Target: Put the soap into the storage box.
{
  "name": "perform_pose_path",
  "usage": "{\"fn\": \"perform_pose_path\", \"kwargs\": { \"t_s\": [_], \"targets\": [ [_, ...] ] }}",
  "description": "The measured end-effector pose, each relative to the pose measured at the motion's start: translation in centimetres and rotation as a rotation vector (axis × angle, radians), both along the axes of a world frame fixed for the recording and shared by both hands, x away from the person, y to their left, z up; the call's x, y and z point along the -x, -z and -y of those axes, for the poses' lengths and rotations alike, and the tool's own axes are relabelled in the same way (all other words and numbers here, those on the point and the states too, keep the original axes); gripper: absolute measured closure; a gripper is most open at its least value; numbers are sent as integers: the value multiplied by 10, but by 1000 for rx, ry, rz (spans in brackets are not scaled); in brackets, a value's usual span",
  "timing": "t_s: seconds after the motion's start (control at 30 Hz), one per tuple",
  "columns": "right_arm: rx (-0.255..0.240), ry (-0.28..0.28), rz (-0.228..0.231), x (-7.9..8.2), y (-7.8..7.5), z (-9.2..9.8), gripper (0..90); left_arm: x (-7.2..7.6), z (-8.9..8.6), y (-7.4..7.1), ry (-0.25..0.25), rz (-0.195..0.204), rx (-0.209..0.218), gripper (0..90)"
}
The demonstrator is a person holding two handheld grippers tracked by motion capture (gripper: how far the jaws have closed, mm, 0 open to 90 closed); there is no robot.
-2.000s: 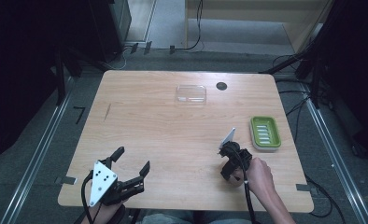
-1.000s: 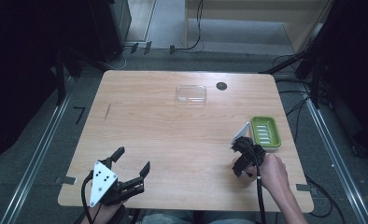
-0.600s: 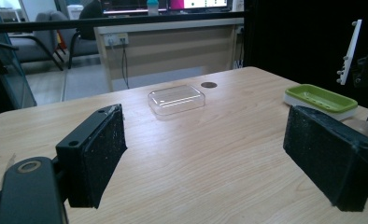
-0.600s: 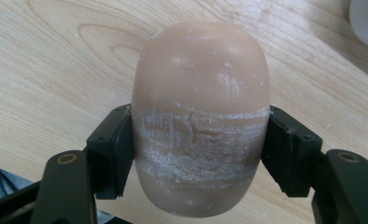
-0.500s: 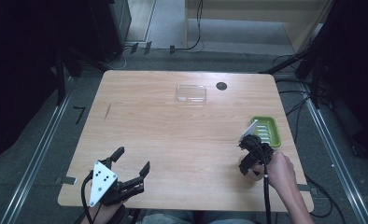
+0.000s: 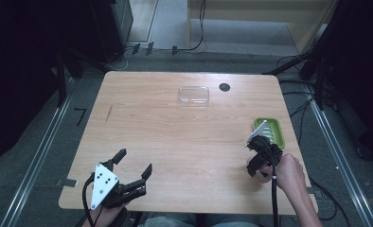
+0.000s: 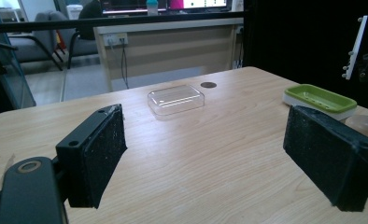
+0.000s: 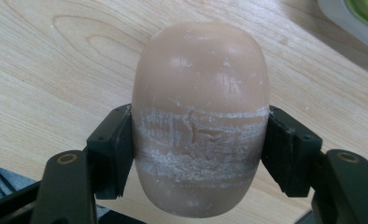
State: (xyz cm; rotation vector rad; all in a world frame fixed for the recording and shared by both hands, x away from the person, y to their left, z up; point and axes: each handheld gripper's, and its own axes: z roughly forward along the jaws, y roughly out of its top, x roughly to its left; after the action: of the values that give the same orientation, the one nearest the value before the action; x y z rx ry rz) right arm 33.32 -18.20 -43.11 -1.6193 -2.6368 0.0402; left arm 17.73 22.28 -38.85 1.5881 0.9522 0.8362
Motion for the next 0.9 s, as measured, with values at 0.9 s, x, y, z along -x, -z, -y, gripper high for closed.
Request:
{"fn": "perform_pose_path", "kwargs": {
  "t_s": [0.9],
  "targets": [
    [6, 57, 20, -11, -13, 24, 329, 0, 1, 0, 0, -2, -5, 131]
  ]
}}
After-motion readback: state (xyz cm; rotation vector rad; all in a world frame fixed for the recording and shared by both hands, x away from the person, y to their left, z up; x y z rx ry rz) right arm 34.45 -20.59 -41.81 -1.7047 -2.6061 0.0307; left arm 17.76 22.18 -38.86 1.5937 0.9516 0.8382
